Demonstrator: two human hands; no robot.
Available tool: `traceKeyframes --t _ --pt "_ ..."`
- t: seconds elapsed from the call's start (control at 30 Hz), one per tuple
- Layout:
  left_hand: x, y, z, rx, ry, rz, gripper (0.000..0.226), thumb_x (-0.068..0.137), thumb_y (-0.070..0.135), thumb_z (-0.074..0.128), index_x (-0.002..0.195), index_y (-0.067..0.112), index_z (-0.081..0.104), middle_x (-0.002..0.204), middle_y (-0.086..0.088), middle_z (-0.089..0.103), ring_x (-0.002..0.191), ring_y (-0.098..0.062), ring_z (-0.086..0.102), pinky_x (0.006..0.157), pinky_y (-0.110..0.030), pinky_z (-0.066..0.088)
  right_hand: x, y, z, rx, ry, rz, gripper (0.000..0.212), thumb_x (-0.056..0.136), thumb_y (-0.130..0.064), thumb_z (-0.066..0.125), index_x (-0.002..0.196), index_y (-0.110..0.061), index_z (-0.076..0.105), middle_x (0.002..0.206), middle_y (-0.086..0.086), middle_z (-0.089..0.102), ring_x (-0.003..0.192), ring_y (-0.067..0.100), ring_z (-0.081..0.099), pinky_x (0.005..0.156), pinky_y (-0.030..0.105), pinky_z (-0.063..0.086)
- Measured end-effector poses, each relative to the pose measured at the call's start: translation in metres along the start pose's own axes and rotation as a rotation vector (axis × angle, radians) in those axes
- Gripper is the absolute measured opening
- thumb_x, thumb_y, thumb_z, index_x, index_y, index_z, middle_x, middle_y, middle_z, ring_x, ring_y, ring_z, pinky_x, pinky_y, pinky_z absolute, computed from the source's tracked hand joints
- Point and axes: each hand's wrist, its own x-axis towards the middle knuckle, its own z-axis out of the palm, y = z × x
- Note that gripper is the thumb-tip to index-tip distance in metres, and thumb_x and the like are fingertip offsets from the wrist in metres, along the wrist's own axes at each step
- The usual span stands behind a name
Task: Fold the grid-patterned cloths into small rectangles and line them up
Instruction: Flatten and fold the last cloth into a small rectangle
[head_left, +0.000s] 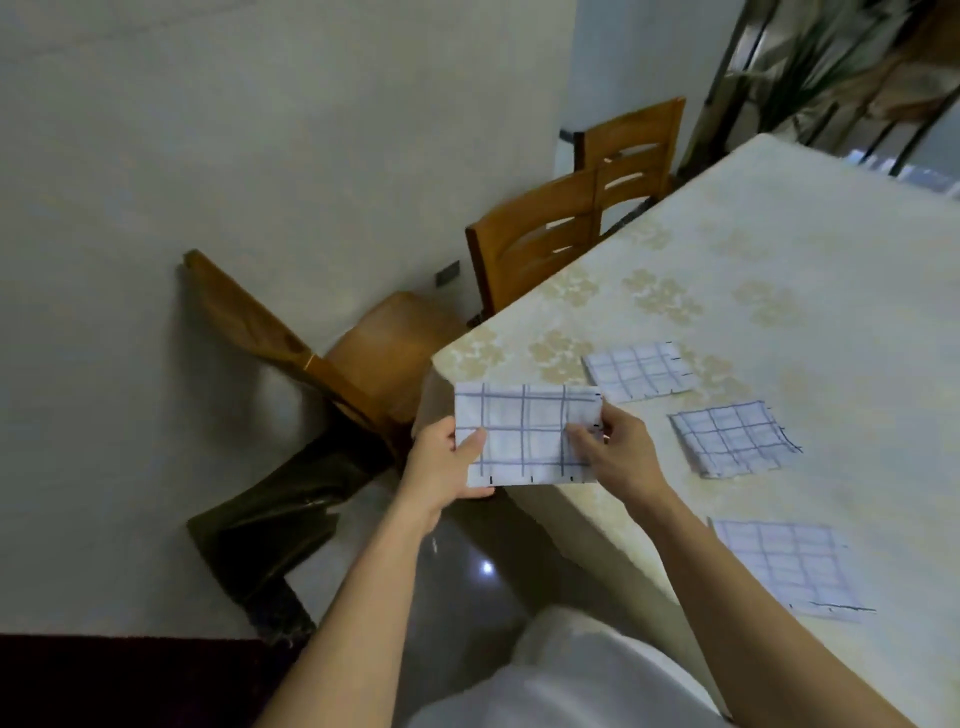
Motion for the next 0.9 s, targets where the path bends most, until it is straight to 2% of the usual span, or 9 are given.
traceKeyframes --t 0.1,0.17,0.23,0.33,0.53,0.7,0.8,0.83,0.9 --pt "0.039 0.005 0.003 0.027 -0.062 -0.043 0.017 0.102 0.013 0.058 0.115 0.021 0.063 0.111 -0.004 0.072 0.098 -0.022 0.070 0.068 -0.041 0.063 0.031 0.008 0.003 -0.066 0.063 0.040 0.014 0.093 -0.023 0.066 0.102 -0.013 0.068 0.094 -0.002 0.069 0.088 0.019 0.064 0.063 0.024 0.043" --pt "0.066 0.009 0.003 0.033 -0.083 -0.056 0.016 0.101 0.011 0.058 0.110 0.023 0.065 0.106 -0.001 0.073 0.094 -0.018 0.071 0.068 -0.040 0.062 0.057 0.009 0.011 -0.089 0.083 0.024 0.016 0.094 -0.022 0.064 0.106 -0.012 0.067 0.095 0.000 0.067 0.089 0.019 0.062 0.062 0.024 0.039" --pt "0.092 0.016 0.000 0.061 -0.084 -0.071 0.018 0.101 0.010 0.058 0.107 0.025 0.064 0.101 0.004 0.074 0.090 -0.015 0.071 0.065 -0.036 0.060 0.089 0.006 0.023 -0.104 0.100 0.014 0.016 0.095 -0.020 0.063 0.106 -0.010 0.067 0.097 0.003 0.066 0.089 0.020 0.060 0.068 0.027 0.039" --pt "0.124 0.027 -0.007 0.135 -0.092 -0.111 0.017 0.102 0.008 0.055 0.112 0.021 0.062 0.100 0.004 0.072 0.087 -0.014 0.071 0.067 -0.032 0.060 0.135 0.001 0.041 -0.129 0.123 0.035 0.015 0.095 -0.023 0.063 0.102 -0.010 0.063 0.094 0.004 0.062 0.088 0.025 0.059 0.070 0.030 0.037" --pt "0.198 0.055 -0.001 0.187 -0.034 -0.151 0.022 0.100 0.005 0.057 0.118 0.018 0.063 0.105 0.000 0.072 0.095 -0.018 0.071 0.066 -0.027 0.061 0.232 -0.015 0.056 -0.097 0.076 0.066 0.030 0.096 -0.025 0.061 0.120 -0.008 0.061 0.110 0.005 0.065 0.098 0.023 0.060 0.076 0.028 0.039" --pt "0.240 0.043 0.027 0.224 -0.024 -0.244 0.021 0.100 0.006 0.059 0.120 0.007 0.066 0.101 -0.004 0.073 0.089 -0.021 0.074 0.073 -0.034 0.063 0.277 0.005 0.056 -0.138 0.031 0.122 0.014 0.097 -0.017 0.056 0.107 -0.012 0.064 0.105 0.009 0.069 0.096 0.030 0.063 0.071 0.028 0.039" --pt "0.255 0.038 0.036 0.245 -0.048 -0.333 0.009 0.099 0.010 0.061 0.104 0.008 0.069 0.089 -0.002 0.073 0.086 -0.024 0.076 0.083 -0.045 0.062 0.293 0.017 0.060 -0.210 0.005 0.174 0.024 0.097 -0.018 0.054 0.120 -0.013 0.063 0.115 0.012 0.069 0.106 0.035 0.062 0.086 0.039 0.050" --pt "0.258 0.038 0.038 0.258 -0.060 -0.358 0.008 0.100 0.011 0.061 0.095 0.013 0.067 0.086 0.000 0.071 0.086 -0.023 0.076 0.083 -0.046 0.061 0.297 0.020 0.061 -0.238 0.000 0.189 0.028 0.097 -0.018 0.054 0.123 -0.014 0.062 0.118 0.012 0.068 0.109 0.036 0.061 0.092 0.043 0.050" --pt "0.266 0.035 0.040 0.289 -0.087 -0.383 0.008 0.100 0.013 0.061 0.094 0.014 0.066 0.088 0.000 0.071 0.083 -0.021 0.076 0.080 -0.044 0.062 0.304 0.026 0.065 -0.276 -0.007 0.206 0.026 0.097 -0.017 0.053 0.122 -0.015 0.062 0.117 0.013 0.068 0.110 0.037 0.061 0.093 0.045 0.049"
